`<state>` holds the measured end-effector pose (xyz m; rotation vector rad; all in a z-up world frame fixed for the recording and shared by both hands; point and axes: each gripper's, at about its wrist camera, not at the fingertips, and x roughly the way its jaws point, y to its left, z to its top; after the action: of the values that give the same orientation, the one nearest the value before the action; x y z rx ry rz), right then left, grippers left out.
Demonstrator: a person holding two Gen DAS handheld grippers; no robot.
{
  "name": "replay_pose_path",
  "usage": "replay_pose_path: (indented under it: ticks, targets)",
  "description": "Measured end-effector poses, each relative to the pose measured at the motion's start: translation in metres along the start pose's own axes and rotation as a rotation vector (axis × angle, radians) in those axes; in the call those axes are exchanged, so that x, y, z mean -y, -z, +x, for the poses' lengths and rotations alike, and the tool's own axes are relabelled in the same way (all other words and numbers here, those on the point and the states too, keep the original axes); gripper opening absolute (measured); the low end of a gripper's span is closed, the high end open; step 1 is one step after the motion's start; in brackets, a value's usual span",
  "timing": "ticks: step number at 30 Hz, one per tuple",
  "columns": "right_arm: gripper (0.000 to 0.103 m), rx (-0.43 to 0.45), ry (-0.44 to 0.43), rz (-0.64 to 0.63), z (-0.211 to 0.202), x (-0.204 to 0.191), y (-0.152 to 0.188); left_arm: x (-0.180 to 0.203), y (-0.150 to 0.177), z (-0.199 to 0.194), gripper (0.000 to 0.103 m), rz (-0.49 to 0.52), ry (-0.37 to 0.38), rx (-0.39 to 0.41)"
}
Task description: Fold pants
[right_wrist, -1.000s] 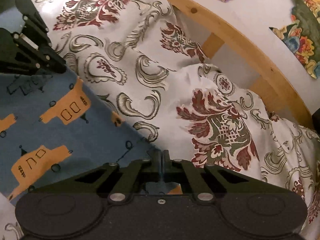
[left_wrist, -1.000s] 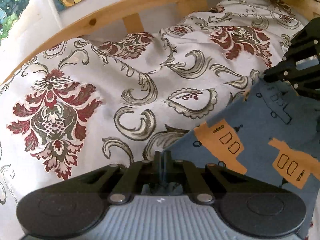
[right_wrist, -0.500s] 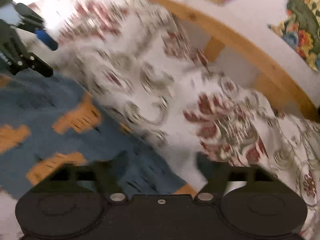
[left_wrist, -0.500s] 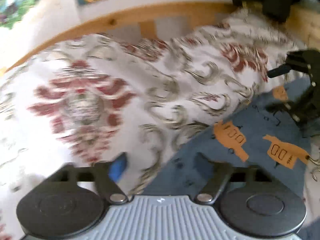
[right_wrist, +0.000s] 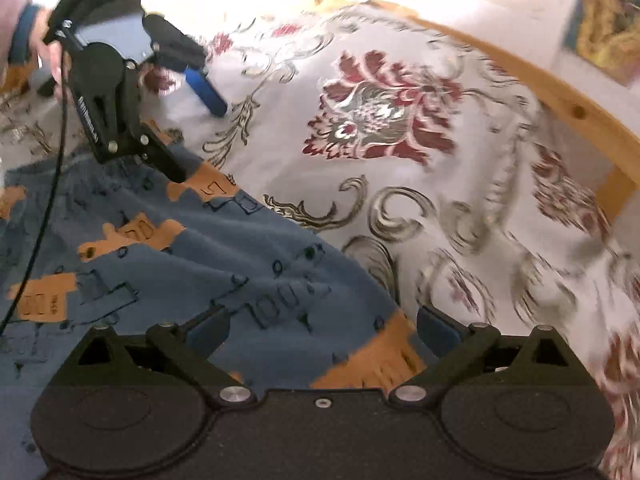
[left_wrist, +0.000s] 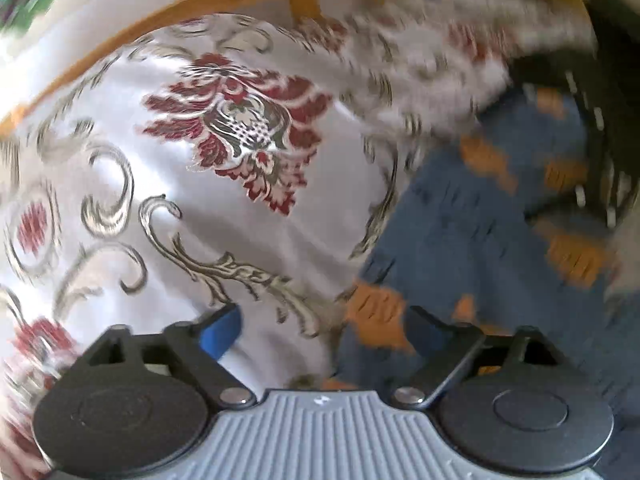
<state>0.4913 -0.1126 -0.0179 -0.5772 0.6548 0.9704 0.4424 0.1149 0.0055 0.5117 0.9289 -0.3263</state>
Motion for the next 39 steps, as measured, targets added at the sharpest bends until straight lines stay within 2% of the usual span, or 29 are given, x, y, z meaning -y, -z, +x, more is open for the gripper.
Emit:
replay_pose_path:
  ticks: [2,3,6,8,9,12,16,17,19,20,23,25,27,29,33,39]
  targets:
    - [0.086,-0.006,0.016,-0.007,0.014,0.003,-0.011,0.009,-0.002,0.001,0.071,0.076,-0.070,-0.035]
    - [0.083,-0.009,0.018,0.005,0.020,0.006,-0.016,0.011,-0.003,0.000,0.067,0.089,-0.079,-0.043]
    - [0.076,-0.017,0.023,0.030,0.033,0.015,-0.026,0.005,-0.003,-0.003,0.059,0.058,-0.040,-0.062]
    - [0.068,-0.042,0.020,0.012,0.039,0.018,-0.031,0.002,-0.003,-0.006,0.057,0.043,-0.007,-0.067]
    - [0.060,-0.056,0.018,-0.001,0.040,0.019,-0.033,0.002,-0.003,-0.006,0.057,0.038,0.008,-0.072]
    - [0.045,-0.085,0.025,-0.015,0.039,0.023,-0.031,0.001,-0.004,-0.002,0.057,0.037,0.027,-0.095]
    - [0.043,-0.114,0.016,0.001,0.037,0.026,-0.024,0.005,-0.009,0.001,0.056,0.035,0.038,-0.136]
    - [0.043,-0.117,0.017,-0.004,0.036,0.025,-0.022,0.008,-0.010,0.001,0.053,0.049,0.046,-0.146]
    - [0.042,-0.122,0.022,-0.012,0.037,0.023,-0.019,0.013,-0.009,0.003,0.037,0.068,0.037,-0.160]
    - [0.040,-0.122,0.026,-0.012,0.038,0.023,-0.018,0.013,-0.008,0.004,0.024,0.071,0.029,-0.168]
    - [0.031,-0.119,0.044,-0.013,0.041,0.021,-0.020,0.012,-0.006,0.007,0.018,0.035,0.021,-0.183]
    - [0.024,-0.124,0.052,-0.027,0.043,0.019,-0.021,0.014,-0.006,0.004,0.012,0.030,0.013,-0.176]
    - [0.010,-0.132,0.062,-0.044,0.044,0.016,-0.021,0.014,-0.005,0.003,0.006,0.031,-0.011,-0.167]
    - [0.002,-0.129,0.072,-0.050,0.042,0.014,-0.021,0.014,-0.004,0.000,0.004,0.021,-0.041,-0.148]
    - [0.000,-0.090,0.116,-0.043,0.027,0.007,-0.016,0.021,0.002,-0.010,0.003,-0.003,-0.102,-0.099]
    - [0.000,0.004,0.179,-0.043,-0.027,-0.019,-0.004,0.028,0.011,-0.044,0.003,-0.028,-0.162,0.030]
